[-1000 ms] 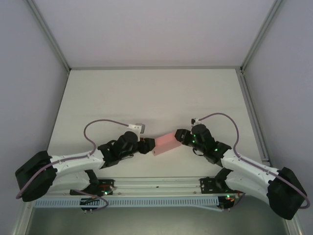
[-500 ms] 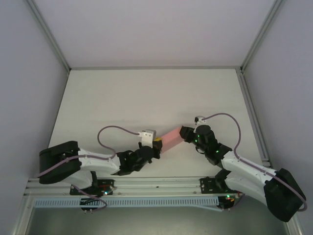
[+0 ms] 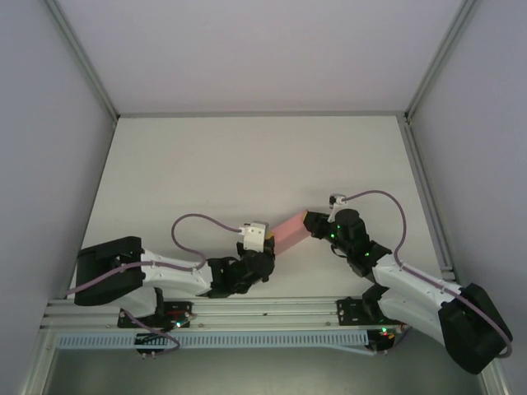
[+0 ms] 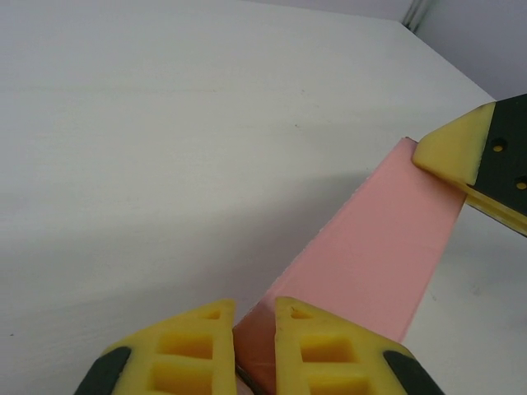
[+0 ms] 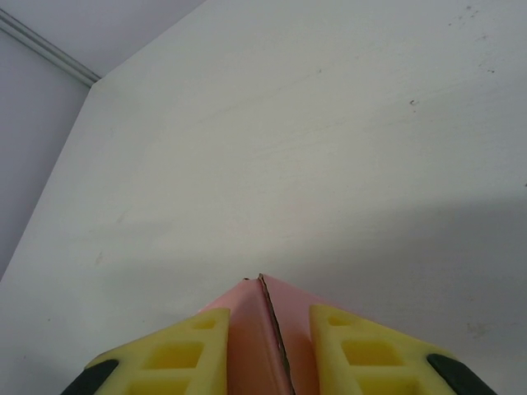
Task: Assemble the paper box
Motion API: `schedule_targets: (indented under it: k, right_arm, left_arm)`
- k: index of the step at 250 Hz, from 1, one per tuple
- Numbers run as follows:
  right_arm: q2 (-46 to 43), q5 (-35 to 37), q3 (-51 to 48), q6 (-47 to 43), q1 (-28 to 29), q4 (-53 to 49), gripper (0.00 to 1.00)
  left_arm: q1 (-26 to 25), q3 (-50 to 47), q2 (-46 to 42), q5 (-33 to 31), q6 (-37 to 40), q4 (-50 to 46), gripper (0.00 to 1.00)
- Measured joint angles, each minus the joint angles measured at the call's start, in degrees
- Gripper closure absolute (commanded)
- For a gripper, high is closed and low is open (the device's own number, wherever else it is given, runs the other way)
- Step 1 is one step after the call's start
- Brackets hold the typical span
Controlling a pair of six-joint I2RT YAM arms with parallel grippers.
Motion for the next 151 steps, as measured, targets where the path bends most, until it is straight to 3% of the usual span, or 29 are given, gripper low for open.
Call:
schedule_targets:
  k: [29,45,59,78,107,125,140,151]
  right_arm:
    - [-0.6,-0.5,0.4,0.0,0.0,-1.6,1.0]
    - [-1.1,-1.2,0.9,0.1,0.0,-3.1,0.94]
    - [-1.5,-1.8,1.5,0.3,0.0,-4.8,0.93]
    - [-1.7,-2.6,2.6,1.1,0.1,-7.5,0.91]
    - [-1.6,-3.3,4.9,2.3,0.3,-11.3,0.85]
    - [-1.5,-3.5,6.0,2.7,0.3,-13.3,0.78]
    - [-1.2,-3.5,7.4,3.0,0.4,-15.6,0.72]
    - [-0.7,-3.8,8.8,3.0,0.7,-17.4,0.71]
  left_arm:
    - [0.0,0.0,-1.0,0.3,0.1,-1.2,1.0]
    - [0.0,0.1,-2.0,0.5,0.3,-2.7,1.0]
    - [0.0,0.5,-3.0,0.9,0.7,-4.8,0.95]
    - [0.6,1.0,-4.4,2.0,1.8,-7.7,0.74]
    - [3.1,1.7,-6.8,4.0,5.2,-12.1,0.59]
    - [5.6,1.9,-8.3,6.3,8.2,-13.8,0.39]
    - [7.8,2.3,-9.6,8.4,10.6,-15.7,0.35]
    - [9.3,3.1,-10.4,10.1,12.1,-17.0,0.25]
